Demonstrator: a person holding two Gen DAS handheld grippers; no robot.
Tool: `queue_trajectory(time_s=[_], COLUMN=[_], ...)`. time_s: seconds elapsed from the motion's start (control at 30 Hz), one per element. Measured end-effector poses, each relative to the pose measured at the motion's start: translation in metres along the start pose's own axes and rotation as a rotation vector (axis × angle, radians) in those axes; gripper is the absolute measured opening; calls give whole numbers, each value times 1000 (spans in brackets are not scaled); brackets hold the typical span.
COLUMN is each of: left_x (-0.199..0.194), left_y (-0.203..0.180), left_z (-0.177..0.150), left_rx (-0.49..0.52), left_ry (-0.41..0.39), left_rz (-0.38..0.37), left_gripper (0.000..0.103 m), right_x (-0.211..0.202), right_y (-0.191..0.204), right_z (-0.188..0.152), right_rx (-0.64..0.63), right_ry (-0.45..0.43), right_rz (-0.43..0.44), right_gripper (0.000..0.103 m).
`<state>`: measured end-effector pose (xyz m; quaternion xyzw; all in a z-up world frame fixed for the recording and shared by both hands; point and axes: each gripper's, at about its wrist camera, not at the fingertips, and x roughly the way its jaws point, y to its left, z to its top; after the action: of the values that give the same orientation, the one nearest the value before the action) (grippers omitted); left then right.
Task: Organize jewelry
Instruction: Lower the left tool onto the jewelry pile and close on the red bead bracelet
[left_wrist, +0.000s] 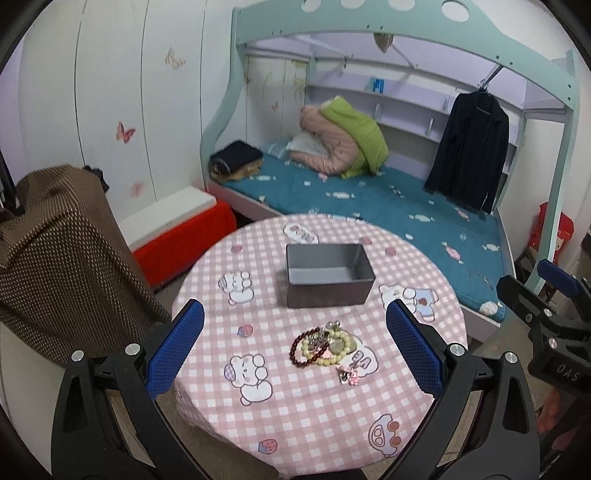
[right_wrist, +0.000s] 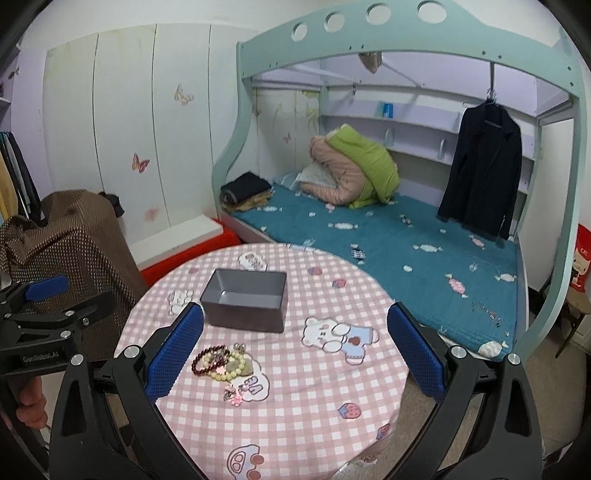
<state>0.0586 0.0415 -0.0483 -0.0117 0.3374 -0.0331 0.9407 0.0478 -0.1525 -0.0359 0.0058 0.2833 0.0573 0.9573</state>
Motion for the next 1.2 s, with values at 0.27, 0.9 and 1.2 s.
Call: queue_trajectory(time_s=[0.27, 0.9, 1.2], left_x=[47, 178, 204], left_y=[13, 71, 84], left_z=[-2, -37, -41], left_rx=[17, -112, -114], left_ry=[135, 566, 633], left_rz=[-27, -67, -64], left_gripper=[97, 76, 76], right_x=[41, 165, 210], right_y=[12, 89, 111], right_z=[-1, -33, -63], right_rx=[-14, -215, -303], right_ry=[108, 396, 533], right_rz=[31, 321, 360], right_gripper=[96, 57, 30])
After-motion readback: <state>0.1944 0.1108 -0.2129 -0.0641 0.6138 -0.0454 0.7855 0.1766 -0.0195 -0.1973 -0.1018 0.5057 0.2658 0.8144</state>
